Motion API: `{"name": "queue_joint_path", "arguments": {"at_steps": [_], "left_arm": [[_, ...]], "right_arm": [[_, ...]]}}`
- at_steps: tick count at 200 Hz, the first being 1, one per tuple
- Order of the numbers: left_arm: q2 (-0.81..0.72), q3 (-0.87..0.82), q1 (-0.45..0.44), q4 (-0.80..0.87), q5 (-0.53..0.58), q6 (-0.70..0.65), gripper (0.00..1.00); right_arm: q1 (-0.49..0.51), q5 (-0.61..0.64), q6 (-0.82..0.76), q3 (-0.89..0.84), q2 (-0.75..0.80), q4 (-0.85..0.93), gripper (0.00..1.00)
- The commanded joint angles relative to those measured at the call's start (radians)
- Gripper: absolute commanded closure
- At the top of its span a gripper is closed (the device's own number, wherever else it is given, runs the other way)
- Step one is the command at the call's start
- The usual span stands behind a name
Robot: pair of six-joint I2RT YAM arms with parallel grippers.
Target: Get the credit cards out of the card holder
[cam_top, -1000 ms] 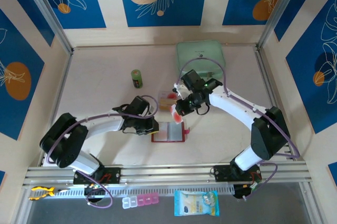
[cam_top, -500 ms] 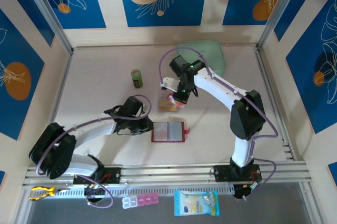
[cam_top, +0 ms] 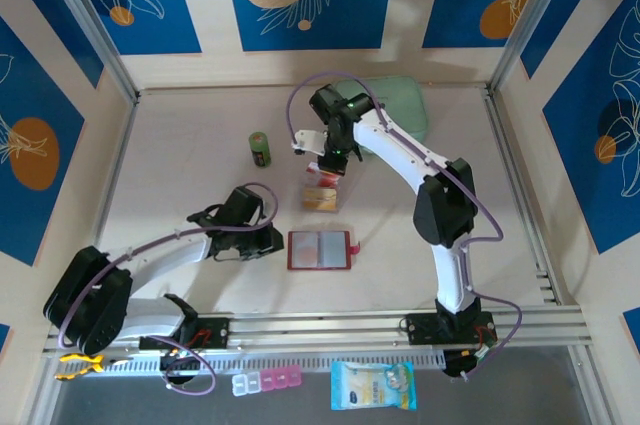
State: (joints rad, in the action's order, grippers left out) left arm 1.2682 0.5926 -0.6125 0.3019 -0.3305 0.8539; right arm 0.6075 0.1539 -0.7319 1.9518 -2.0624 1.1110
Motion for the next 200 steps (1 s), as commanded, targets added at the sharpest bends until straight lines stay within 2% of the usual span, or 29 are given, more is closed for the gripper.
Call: {"name": "queue_joint_path", "arguments": {"at_steps": [1, 61, 101, 143, 177, 200], "left_arm": [[-0.024, -0.019, 0.017, 0.034, 0.013, -0.019, 0.83], [-0.030, -0.032, 0.031, 0.033, 0.005, -0.022, 0.83], [-0.034, -0.039, 0.041, 0.034, 0.001, -0.026, 0.83], [-0.035, -0.039, 0.043, 0.028, -0.007, -0.026, 0.83], [-0.022, -0.035, 0.042, -0.001, -0.027, -0.017, 0.83], [-0.002, -0.030, 0.042, -0.032, -0.049, -0.013, 0.84]], "right_arm": [[-0.008, -0.022, -0.044, 0.050, -0.038, 0.062, 1.00], [-0.010, -0.053, -0.057, 0.050, -0.086, 0.043, 1.00], [-0.012, -0.049, -0.053, 0.047, -0.108, 0.036, 0.89], [-0.015, -0.038, -0.028, 0.058, -0.080, 0.012, 0.85], [-0.014, -0.058, 0.059, 0.039, -0.027, -0.016, 0.84], [-0.009, -0.103, 0.169, -0.036, 0.044, -0.081, 0.84]]}}
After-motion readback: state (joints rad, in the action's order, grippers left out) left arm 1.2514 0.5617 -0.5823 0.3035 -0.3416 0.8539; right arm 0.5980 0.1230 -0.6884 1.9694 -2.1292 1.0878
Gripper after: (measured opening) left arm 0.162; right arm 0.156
